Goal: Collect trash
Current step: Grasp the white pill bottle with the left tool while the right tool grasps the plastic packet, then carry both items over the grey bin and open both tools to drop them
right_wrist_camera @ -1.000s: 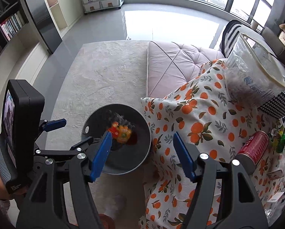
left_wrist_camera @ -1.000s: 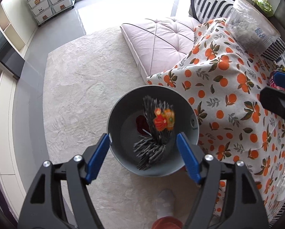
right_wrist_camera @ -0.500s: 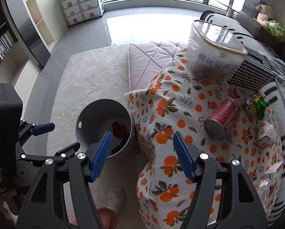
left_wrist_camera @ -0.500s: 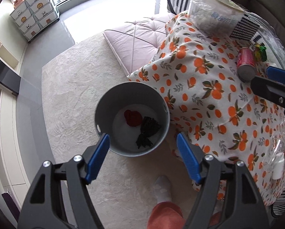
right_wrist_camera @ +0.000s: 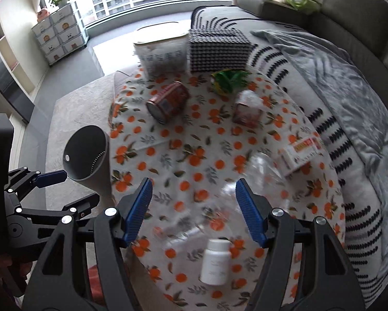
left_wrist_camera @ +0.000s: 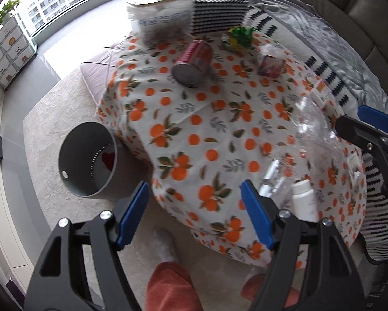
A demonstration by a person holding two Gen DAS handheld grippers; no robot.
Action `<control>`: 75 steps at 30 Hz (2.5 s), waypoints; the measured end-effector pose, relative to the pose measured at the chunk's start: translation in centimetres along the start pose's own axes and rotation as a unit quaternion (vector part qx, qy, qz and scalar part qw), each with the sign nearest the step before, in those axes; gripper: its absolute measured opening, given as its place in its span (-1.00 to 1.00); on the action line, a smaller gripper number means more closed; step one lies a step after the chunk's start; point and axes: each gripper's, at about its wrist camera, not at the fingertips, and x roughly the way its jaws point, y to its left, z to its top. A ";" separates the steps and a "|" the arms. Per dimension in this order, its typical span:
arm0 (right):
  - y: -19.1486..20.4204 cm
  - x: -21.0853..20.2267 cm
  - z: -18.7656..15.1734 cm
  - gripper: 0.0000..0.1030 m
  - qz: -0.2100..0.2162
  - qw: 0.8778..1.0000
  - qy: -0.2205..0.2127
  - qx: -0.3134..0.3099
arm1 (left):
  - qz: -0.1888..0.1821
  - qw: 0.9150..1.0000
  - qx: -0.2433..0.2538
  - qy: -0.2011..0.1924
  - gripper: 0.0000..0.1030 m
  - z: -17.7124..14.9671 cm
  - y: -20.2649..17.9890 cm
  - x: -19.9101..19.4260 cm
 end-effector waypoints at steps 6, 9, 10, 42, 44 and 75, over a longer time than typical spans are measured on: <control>-8.8 -2.6 -5.8 0.25 -0.035 0.999 0.011 0.040 | -0.021 0.999 0.034 0.003 0.42 -1.9 -9.7 0.3; -12.2 -3.1 -8.3 0.25 -0.042 0.998 0.015 0.046 | -0.024 0.999 0.039 0.002 0.42 -2.8 -13.5 0.4; -13.2 -3.1 -9.1 0.25 -0.044 0.998 0.017 0.046 | -0.025 0.999 0.038 0.003 0.42 -3.1 -14.6 0.6; -19.2 9.0 -16.6 -0.69 -0.031 0.997 0.075 -0.012 | 0.025 0.999 -0.011 0.020 0.02 -6.8 -20.2 13.0; -19.1 8.6 -16.4 -0.69 -0.029 0.997 0.072 -0.010 | 0.012 0.999 -0.022 0.024 -0.01 -6.6 -19.9 13.0; -8.3 -1.0 -8.1 -0.70 0.003 0.998 0.019 -0.053 | -0.012 0.999 -0.045 -0.021 -0.10 -5.4 -10.3 1.6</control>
